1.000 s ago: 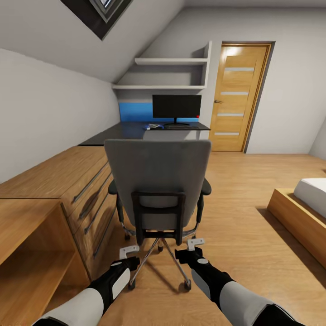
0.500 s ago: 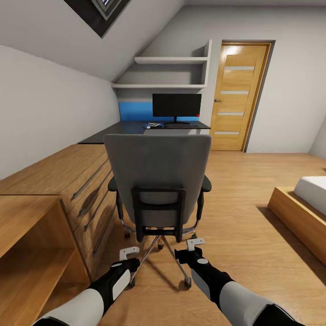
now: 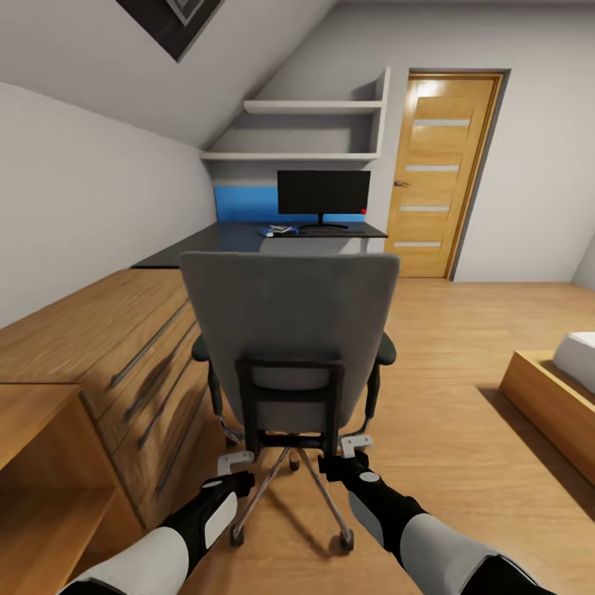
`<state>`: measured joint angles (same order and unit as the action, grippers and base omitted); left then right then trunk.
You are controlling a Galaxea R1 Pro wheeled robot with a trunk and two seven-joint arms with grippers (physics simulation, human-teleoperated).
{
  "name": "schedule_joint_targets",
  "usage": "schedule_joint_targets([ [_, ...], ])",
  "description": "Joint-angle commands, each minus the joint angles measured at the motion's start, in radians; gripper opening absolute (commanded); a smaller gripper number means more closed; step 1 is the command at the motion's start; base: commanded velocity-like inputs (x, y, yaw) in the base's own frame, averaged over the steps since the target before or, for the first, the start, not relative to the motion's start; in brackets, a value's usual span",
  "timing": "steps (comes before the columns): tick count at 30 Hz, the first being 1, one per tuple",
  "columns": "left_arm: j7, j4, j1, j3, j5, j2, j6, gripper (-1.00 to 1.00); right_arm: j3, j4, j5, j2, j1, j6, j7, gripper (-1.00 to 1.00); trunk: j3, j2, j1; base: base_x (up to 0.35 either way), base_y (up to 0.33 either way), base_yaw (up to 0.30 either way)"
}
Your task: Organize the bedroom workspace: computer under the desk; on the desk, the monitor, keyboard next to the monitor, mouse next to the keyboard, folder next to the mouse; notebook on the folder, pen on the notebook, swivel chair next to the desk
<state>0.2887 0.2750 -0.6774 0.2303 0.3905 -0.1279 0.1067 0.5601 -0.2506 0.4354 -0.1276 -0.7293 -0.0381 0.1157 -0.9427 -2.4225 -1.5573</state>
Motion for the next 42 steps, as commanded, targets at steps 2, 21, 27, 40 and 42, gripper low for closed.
schedule_joint_targets([
  [2,0.007,0.003,-0.001,0.009,0.005,0.001,0.005,1.00,0.008,0.001,0.009,0.001,-0.001,-0.004,0.005,1.00,-0.001,0.000,0.000,0.317,-0.098,0.000],
  [21,0.007,0.003,-0.001,0.009,0.007,0.001,-0.042,1.00,0.009,0.002,0.009,0.000,-0.001,-0.052,0.010,1.00,-0.001,0.000,0.000,0.311,-0.182,0.000],
  [27,0.007,0.002,-0.001,0.009,0.007,0.002,-0.042,1.00,0.009,0.002,0.009,0.000,0.000,-0.052,0.010,1.00,-0.001,0.000,0.000,0.310,-0.184,0.000],
  [40,0.007,0.002,-0.001,0.007,0.008,0.004,-0.044,1.00,0.009,0.002,0.008,-0.001,0.001,-0.052,0.010,1.00,-0.001,0.000,0.000,0.302,-0.189,0.000],
  [42,0.007,0.002,-0.001,0.007,0.008,0.004,-0.044,1.00,0.010,0.002,0.008,-0.001,0.001,-0.052,0.010,1.00,-0.001,0.000,0.000,0.301,-0.165,0.000],
])
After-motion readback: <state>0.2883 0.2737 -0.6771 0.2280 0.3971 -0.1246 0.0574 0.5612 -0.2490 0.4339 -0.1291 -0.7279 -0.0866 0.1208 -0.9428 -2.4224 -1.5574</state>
